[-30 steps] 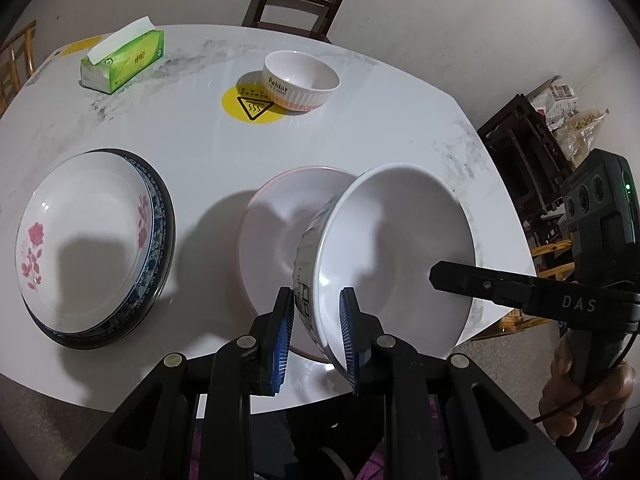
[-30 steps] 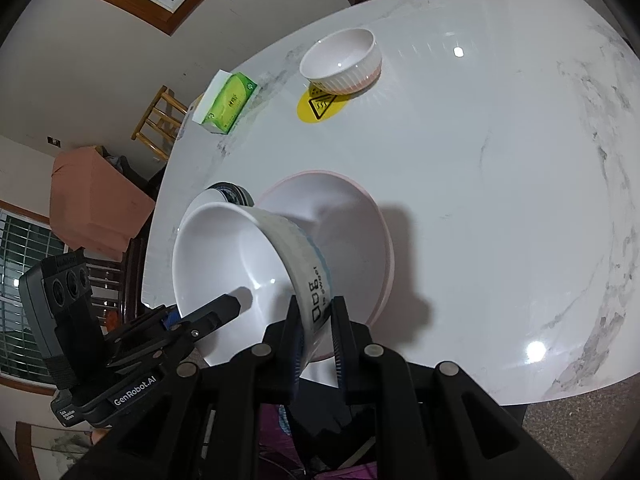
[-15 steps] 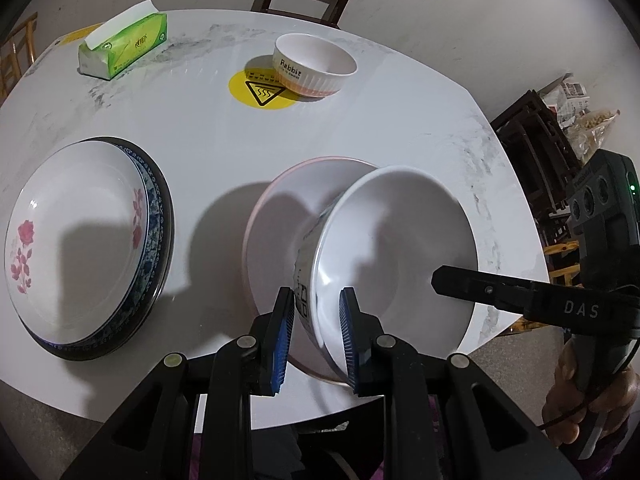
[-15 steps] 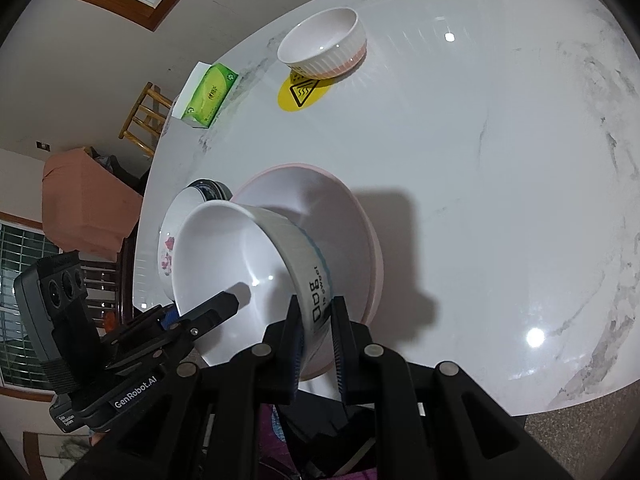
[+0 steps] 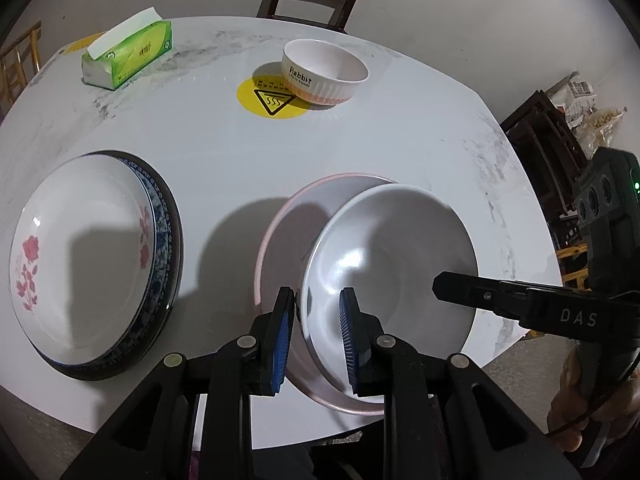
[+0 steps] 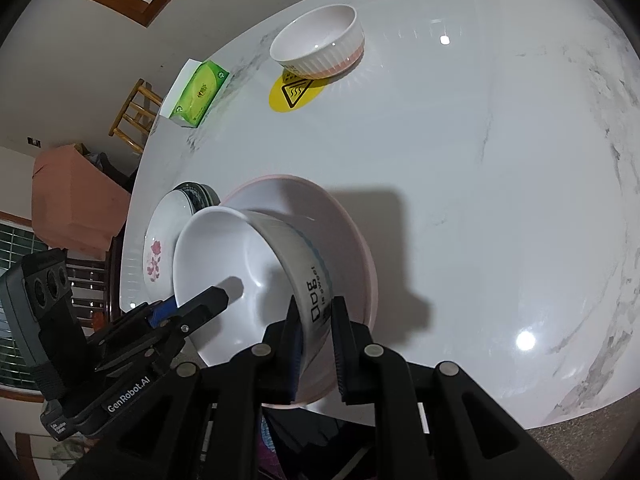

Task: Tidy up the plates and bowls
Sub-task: 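Carry the blue-banded bowl and lower it into the pink bowl, then open both grippers and pull them back from the bowls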

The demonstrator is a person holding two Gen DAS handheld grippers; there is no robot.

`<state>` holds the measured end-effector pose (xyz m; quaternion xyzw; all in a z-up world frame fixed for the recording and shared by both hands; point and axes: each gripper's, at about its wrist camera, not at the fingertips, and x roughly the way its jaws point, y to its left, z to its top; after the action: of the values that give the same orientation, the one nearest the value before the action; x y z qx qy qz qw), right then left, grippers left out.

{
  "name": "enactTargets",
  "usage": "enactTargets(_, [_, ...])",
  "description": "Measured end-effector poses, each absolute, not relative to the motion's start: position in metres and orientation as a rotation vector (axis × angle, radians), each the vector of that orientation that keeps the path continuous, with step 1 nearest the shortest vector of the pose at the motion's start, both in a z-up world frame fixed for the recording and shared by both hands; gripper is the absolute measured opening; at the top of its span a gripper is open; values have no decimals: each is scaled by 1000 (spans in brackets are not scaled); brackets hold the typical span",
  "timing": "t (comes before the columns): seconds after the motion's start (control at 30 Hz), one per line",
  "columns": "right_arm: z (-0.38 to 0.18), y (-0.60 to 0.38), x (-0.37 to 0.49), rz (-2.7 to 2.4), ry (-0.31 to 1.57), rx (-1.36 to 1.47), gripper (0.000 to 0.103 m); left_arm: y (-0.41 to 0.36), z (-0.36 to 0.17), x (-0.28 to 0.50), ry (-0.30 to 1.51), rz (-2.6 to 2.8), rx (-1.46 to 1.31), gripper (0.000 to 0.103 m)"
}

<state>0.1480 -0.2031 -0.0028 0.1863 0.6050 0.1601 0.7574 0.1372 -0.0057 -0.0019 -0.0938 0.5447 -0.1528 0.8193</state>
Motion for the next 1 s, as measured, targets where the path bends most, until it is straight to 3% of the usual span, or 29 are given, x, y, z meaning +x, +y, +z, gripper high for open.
enactTargets(0.13, [-1, -201, 149, 338, 1304, 381, 14, -8, -1, 138, 1151, -327, -179, 24])
enactTargets(0.4, [6, -197, 154, 360, 1238, 362, 18, -8, -1, 141, 1108, -329, -156, 54])
enactTargets(0.8, [37, -202, 138, 361, 962, 280, 19, 3, 5, 146, 1036, -422, -223, 67])
enactTargets(0.87, [44, -201, 131, 352, 884, 217, 26, 3, 6, 147, 1019, -479, -240, 67])
enactTargets(0.93, [47, -203, 123, 313, 813, 145, 50, 6, 11, 146, 987, -519, -269, 67])
enactTargets(1.0, [48, -212, 114, 276, 731, 130, 53, 5, 19, 141, 938, -577, -262, 73])
